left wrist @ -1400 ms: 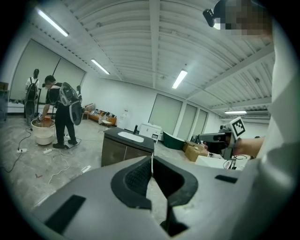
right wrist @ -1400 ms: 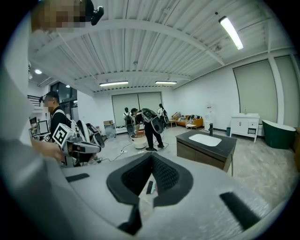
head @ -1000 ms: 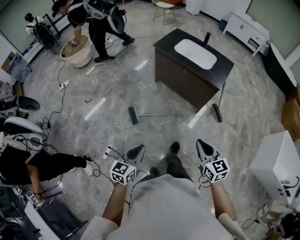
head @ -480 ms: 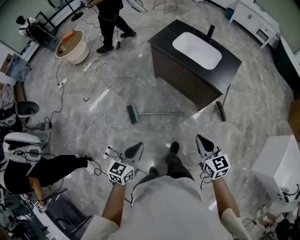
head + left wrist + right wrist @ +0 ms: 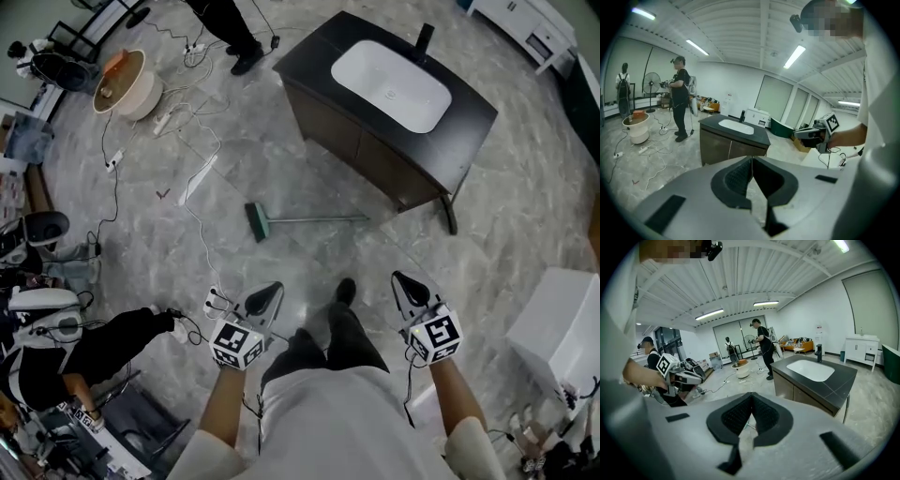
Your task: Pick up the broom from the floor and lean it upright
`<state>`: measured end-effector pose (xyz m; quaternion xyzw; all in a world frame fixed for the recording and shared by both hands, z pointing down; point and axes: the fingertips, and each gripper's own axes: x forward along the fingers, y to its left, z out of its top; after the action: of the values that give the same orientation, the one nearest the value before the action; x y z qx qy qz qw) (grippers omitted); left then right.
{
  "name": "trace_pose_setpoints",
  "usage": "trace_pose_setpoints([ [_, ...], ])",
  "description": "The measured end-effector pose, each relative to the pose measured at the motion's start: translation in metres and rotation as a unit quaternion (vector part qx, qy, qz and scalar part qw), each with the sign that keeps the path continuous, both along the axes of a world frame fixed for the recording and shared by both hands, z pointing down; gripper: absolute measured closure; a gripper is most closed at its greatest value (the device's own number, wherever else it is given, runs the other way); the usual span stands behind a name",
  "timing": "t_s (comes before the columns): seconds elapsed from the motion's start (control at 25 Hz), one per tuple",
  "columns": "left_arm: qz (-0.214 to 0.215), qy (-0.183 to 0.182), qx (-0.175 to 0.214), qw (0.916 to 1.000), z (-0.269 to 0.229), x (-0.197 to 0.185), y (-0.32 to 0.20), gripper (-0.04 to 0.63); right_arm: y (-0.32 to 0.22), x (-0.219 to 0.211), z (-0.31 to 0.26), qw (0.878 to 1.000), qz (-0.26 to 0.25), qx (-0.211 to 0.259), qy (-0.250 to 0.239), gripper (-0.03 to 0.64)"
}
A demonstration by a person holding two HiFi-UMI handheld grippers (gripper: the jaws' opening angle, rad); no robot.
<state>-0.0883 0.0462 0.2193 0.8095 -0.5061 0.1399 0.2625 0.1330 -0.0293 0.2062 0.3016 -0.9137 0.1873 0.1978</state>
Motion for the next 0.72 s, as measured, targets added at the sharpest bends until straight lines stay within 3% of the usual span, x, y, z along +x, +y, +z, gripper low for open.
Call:
trace_pose_setpoints([
  [0.36, 0.021, -0.002, -0.027, 0.9994, 0.064, 0.025, -0.040, 0.584, -0.025, 0.008, 0.075, 0.999, 0.001, -0.039, 0.003, 0.623],
  [0.72, 0.092, -0.028, -0.024, 0.9951, 0.151, 0.031, -0.069, 0.585, -0.039, 0.000, 0.153, 0.998, 0.037, -0.049, 0.015, 0.622],
])
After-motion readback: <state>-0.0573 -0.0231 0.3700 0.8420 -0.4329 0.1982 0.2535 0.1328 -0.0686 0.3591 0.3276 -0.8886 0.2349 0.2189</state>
